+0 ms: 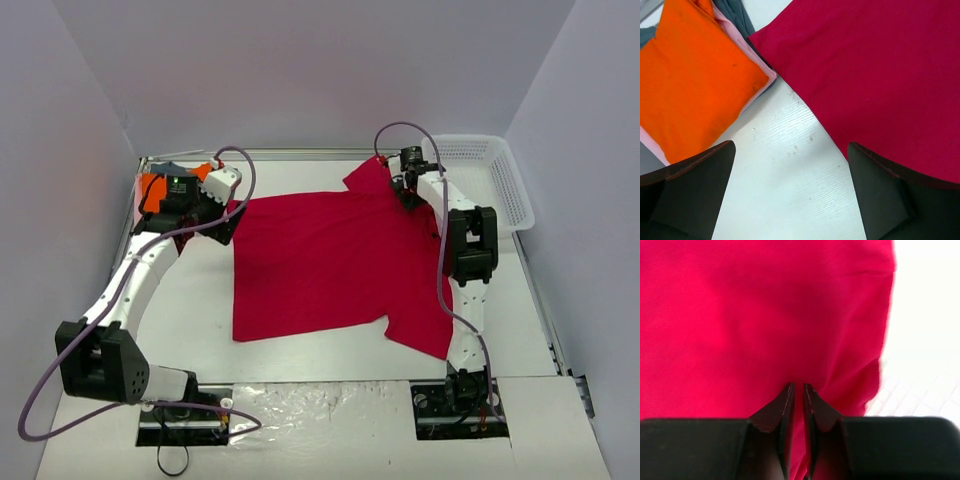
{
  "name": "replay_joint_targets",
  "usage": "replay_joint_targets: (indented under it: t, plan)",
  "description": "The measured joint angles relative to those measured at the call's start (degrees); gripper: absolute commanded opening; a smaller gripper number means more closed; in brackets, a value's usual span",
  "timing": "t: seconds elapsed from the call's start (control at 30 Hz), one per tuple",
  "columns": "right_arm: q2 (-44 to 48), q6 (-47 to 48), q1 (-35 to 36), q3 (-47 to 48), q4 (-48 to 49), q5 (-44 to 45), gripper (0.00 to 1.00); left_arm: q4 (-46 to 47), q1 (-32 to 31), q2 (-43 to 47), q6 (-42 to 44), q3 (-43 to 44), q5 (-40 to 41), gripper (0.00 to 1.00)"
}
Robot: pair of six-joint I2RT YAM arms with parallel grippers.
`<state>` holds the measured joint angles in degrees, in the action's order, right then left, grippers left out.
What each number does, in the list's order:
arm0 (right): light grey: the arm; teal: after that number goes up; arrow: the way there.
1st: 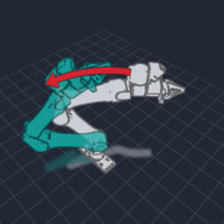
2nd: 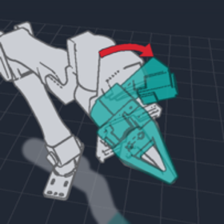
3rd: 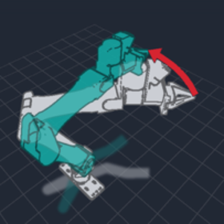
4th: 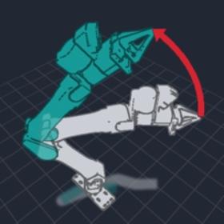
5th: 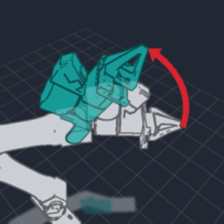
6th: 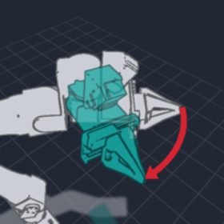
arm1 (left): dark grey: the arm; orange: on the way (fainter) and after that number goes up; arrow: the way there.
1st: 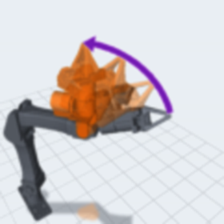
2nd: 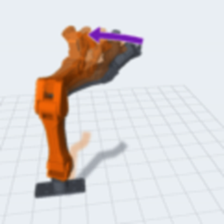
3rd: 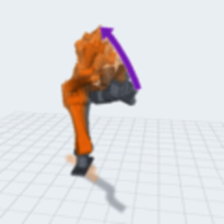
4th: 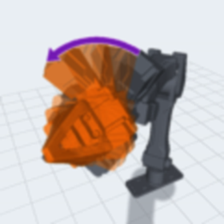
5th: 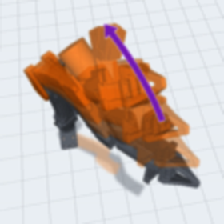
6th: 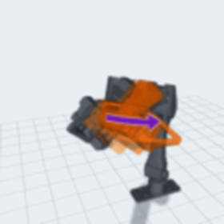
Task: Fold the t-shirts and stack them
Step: Move the tshirt to the center of the board
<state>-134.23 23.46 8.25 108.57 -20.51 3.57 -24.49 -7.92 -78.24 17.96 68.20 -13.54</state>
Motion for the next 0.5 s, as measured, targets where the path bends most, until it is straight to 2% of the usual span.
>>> replay_joint_targets:
  t: [0.17,0.33,0.43,0.47,0.5]
  plan:
    - [6.8,-0.8,0.5,-0.4,-4.8,-7.9,0.15,-1.9,-0.3,4.2,3.3,-0.5,-0.2,0.94]
    - [19.7,-1.2,1.3,-1.4,-7.3,-14.1,0.23,-7.2,-1.6,8.4,7.1,0.9,-0.1,0.94]
    - [30.1,-0.6,1.5,-7.4,-7.5,-17.7,0.33,-10.6,-4.7,10.6,9.5,0.9,0.9,0.94]
    - [34.0,-0.2,1.5,-10.9,-8.0,-18.9,0.43,-11.4,-6.3,11.5,10.3,0.4,1.8,0.94]
    - [37.8,0.2,1.5,-14.6,-8.5,-19.9,0.47,-12.0,-7.8,12.6,11.0,-0.4,2.4,0.94]
